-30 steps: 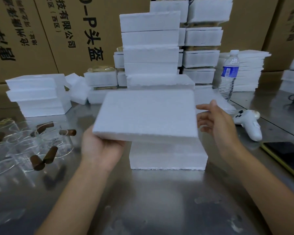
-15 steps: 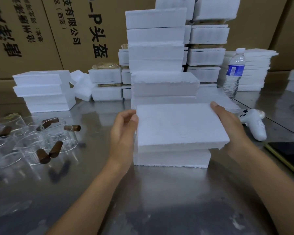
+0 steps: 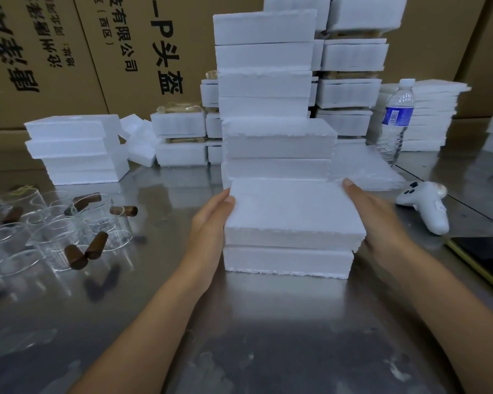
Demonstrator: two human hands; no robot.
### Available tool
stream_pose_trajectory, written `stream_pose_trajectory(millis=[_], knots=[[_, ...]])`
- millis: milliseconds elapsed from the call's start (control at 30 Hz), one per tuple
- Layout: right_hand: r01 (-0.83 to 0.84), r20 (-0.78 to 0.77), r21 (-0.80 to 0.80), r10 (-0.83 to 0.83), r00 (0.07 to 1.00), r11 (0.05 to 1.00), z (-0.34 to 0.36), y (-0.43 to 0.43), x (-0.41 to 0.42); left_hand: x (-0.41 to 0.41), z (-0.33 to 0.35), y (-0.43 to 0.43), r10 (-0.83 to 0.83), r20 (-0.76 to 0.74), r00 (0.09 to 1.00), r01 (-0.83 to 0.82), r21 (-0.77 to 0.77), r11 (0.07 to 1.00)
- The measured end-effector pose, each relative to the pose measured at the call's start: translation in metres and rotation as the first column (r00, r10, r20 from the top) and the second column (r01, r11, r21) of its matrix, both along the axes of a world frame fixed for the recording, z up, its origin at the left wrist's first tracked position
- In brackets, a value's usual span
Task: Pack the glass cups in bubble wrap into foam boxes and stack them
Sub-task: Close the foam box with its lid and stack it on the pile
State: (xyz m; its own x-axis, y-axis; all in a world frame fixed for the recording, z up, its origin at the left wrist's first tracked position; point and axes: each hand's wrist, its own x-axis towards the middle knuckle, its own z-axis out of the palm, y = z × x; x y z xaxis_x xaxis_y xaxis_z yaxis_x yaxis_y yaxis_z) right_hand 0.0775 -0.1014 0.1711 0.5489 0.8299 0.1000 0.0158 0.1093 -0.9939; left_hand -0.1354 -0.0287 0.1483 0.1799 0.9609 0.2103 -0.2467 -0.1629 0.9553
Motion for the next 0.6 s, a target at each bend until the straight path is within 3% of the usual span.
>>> stream_pose_trajectory(millis=[233, 600], knots=[[-0.028, -0.052, -0.06, 0.025, 0.998, 0.998, -0.0009, 0.0006, 0.001, -0.0011, -0.0015, 0.0008, -0.05, 0.024, 0.998, 0.053, -0.168, 0.984], [-0.077, -0.075, -0.132, 0.068, 0.995, 0.988, -0.0051, 0.0005, 0.0038, -0.0026, 0.0037, 0.0003, -0.106, 0.03, 0.994, 0.11, -0.24, 0.964]])
